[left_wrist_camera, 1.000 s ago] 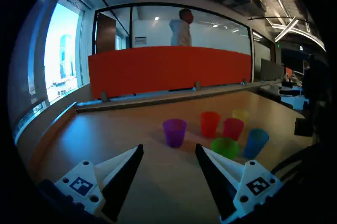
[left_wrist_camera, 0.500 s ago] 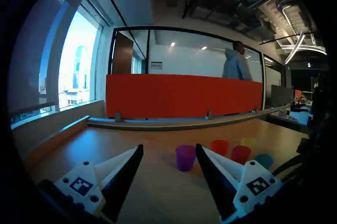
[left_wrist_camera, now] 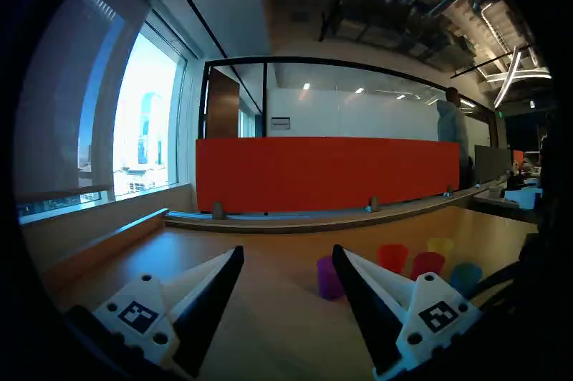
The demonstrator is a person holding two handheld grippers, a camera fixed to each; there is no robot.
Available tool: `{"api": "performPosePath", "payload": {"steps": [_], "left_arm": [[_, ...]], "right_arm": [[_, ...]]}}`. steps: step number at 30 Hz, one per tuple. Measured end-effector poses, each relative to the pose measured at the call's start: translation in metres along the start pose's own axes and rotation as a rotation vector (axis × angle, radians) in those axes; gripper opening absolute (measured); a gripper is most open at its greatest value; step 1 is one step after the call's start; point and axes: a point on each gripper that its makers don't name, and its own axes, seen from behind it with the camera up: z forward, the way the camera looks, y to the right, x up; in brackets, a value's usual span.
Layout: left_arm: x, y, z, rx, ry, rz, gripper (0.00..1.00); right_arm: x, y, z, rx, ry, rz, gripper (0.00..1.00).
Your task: Pour water
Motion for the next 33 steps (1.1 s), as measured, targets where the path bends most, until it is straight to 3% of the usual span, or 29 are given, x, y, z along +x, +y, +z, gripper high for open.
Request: {"api": "performPosePath", "payload": {"steps": [9, 21, 27, 33], "left_arm": [[0.001, -0.002, 0.007, 0.039, 0.030, 0.023, 0.92], [-0.025, -0.005, 0.016, 0.079, 0.023, 0.012, 0.92], [-0.035, -0.014, 0.015, 0.107, 0.017, 0.024, 0.92], [-0.043, -0.014, 0.011, 0.107, 0.012, 0.022, 0.92]], "right_arm": [[-0.002, 0.008, 0.002, -0.042, -0.025, 0.019, 0.99], [-0.006, -0.004, 0.007, -0.046, -0.052, 0.008, 1.00], [-0.009, -0.007, 0.012, -0.045, -0.062, 0.020, 1.00], [-0.006, -0.007, 0.014, -0.049, -0.061, 0.025, 0.99]]}}
